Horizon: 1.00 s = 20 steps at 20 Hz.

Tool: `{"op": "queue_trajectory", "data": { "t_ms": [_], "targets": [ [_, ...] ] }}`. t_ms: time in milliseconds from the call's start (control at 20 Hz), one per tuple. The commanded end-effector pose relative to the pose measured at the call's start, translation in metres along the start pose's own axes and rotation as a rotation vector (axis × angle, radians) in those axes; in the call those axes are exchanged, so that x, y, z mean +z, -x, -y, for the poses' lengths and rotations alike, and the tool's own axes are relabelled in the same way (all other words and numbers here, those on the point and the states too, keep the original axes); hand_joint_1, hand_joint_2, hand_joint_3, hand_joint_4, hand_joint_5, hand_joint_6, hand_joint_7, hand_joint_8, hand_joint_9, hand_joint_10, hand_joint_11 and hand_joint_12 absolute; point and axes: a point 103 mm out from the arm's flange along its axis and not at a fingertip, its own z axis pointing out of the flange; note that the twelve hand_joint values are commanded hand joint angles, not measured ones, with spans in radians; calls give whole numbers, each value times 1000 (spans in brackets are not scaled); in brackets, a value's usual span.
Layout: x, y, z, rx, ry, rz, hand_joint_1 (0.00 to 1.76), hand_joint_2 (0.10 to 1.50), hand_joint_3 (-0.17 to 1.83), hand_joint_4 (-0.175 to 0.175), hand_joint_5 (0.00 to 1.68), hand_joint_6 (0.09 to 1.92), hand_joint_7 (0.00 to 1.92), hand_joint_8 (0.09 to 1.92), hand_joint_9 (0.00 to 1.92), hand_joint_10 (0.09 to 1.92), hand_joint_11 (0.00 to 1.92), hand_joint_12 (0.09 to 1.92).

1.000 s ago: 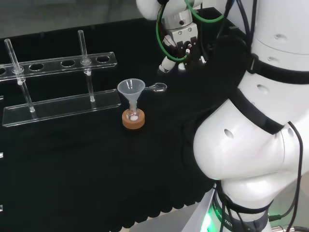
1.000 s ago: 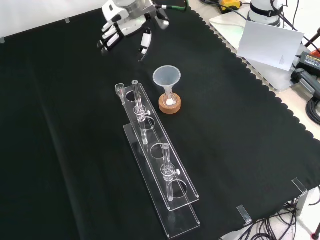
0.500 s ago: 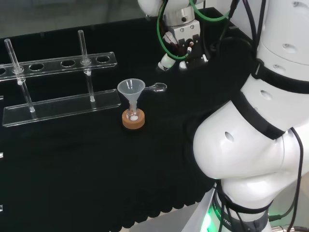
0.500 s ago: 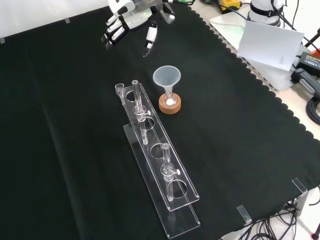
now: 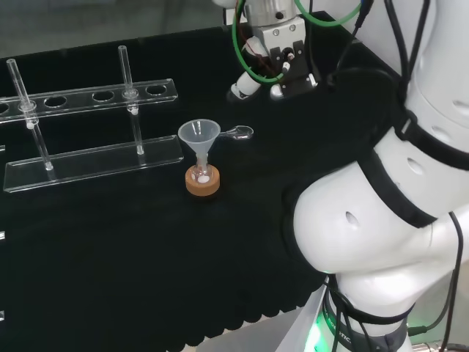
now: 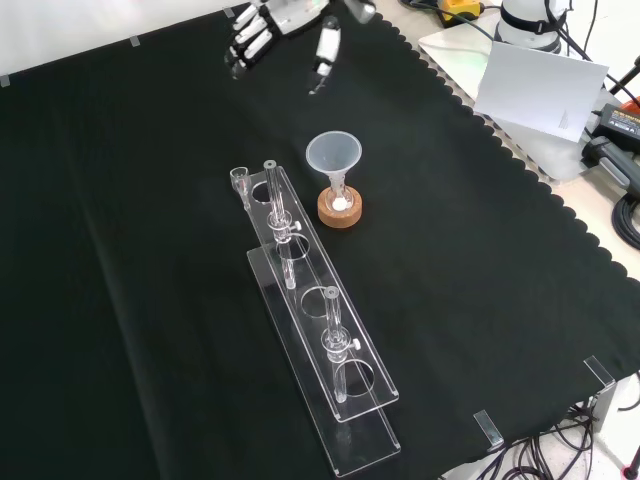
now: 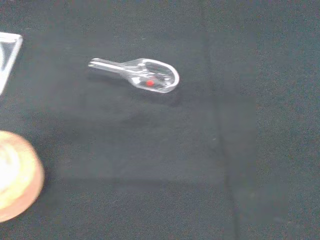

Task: Remove the funnel from the round-bottom flask.

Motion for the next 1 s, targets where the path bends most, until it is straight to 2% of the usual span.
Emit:
{"op": "queue_trajectory", "data": {
  "t_ms": [50,200,400,450,600,700,850,1000],
  "targets": [
    [-2,-35,36,-58,-49,-40,521,782,260,-30,250,87,83,649,603,87,265,1354],
    [-4,-46,41,-87,-81,-56,504,774,254,-30,270,87,92,652,612,87,283,1364],
    [-1,-71,39,-109,-101,-45,490,755,241,-28,263,87,96,653,611,100,317,1382],
    [1,-75,38,-110,-109,-42,488,755,225,-28,263,87,92,658,588,152,325,1388],
    [5,-89,36,-124,-131,-28,485,759,177,-28,251,87,68,670,412,521,342,1403],
    [5,-95,35,-137,-132,-20,489,752,157,-28,235,87,40,681,323,680,344,1413],
    [8,-102,30,-148,-150,-7,523,734,138,-29,218,87,11,683,272,758,349,1421],
    [10,-106,28,-162,-181,1,557,726,126,-26,193,87,0,572,209,785,349,1427]
  ]
}}
